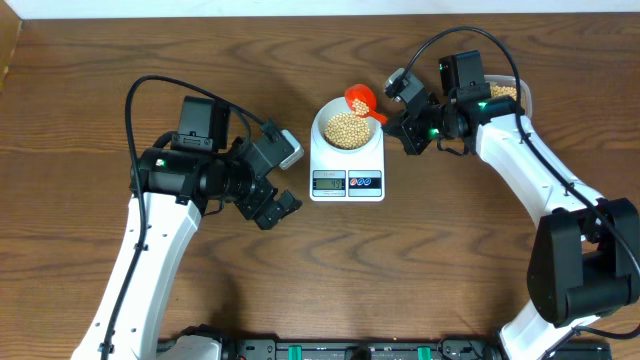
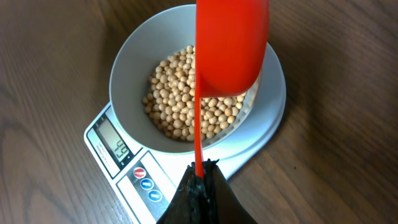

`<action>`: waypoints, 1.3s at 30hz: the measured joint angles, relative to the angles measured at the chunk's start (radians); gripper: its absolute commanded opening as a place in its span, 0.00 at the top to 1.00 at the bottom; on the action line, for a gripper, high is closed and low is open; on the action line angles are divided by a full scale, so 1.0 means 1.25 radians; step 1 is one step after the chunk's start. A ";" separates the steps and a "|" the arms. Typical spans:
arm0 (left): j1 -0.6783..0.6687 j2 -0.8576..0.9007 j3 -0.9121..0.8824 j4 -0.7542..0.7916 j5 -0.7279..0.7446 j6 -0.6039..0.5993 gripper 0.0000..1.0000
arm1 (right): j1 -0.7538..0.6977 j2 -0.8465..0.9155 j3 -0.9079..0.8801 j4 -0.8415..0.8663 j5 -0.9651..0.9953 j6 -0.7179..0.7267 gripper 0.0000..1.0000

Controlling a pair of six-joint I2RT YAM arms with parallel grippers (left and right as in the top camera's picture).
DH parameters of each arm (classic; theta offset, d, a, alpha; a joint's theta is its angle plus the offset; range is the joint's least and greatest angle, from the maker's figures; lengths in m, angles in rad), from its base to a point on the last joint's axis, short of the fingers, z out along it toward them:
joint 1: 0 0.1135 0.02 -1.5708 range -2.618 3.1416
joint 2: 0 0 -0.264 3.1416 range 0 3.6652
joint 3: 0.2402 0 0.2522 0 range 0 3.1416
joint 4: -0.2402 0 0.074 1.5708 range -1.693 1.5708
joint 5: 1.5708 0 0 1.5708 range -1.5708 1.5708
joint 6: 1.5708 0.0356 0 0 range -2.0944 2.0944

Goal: Scoop item into bowl and weigh 50g on scale
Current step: 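Tilt the red scoop over the bowl, trickling soybeans in slowly, then carry the red scoop right back to the soybean tub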

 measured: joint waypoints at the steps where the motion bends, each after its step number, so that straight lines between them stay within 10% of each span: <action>1: 0.000 0.000 0.000 0.000 0.000 0.000 0.02 | 0.000 0.000 0.000 0.000 -0.003 0.000 0.99; 39: 0.000 0.000 0.000 0.000 0.000 0.000 0.02 | -0.179 0.000 0.000 0.033 -0.311 0.179 0.99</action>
